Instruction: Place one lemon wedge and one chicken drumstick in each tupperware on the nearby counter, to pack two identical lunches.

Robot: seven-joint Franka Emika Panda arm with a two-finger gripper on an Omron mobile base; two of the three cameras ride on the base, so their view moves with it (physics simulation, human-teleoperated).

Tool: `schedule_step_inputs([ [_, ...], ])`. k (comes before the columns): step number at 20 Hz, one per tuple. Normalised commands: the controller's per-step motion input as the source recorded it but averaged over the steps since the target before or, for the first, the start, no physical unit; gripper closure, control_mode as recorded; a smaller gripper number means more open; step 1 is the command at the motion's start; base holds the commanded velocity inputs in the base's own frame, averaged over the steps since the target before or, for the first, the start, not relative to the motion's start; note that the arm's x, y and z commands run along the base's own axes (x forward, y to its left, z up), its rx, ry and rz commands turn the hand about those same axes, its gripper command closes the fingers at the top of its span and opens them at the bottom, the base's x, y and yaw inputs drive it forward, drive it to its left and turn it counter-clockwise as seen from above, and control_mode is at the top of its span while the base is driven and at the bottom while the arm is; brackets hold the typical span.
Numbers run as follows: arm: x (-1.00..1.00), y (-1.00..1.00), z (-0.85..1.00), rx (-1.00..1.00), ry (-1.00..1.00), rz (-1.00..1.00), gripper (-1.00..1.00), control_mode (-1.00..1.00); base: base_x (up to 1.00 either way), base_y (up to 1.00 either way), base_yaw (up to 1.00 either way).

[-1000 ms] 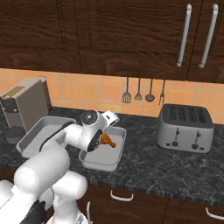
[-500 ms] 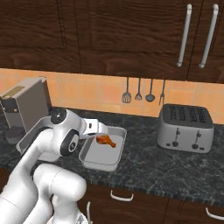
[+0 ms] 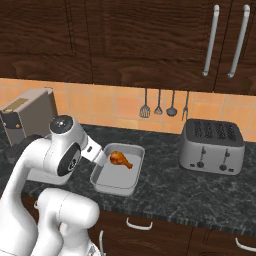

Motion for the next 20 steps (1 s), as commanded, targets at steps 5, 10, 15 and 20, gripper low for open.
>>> schedule_step_inputs([
  [5,-0.85,0.0,-0.2,-0.02,-0.14,0.0,-1.0,-1.0,0.0,0.0,0.0],
  [10,-0.97,0.0,-0.03,-0.18,-0.14,0.0,-1.0,-1.0,0.0,0.0,0.0],
  [15,-0.54,0.0,-0.11,-0.13,-0.12,0.03,-1.0,1.0,-0.1,0.0,0.03],
  [20,0.0,0.0,0.0,0.0,0.0,0.0,-1.0,1.0,-0.21,-0.36,0.0],
])
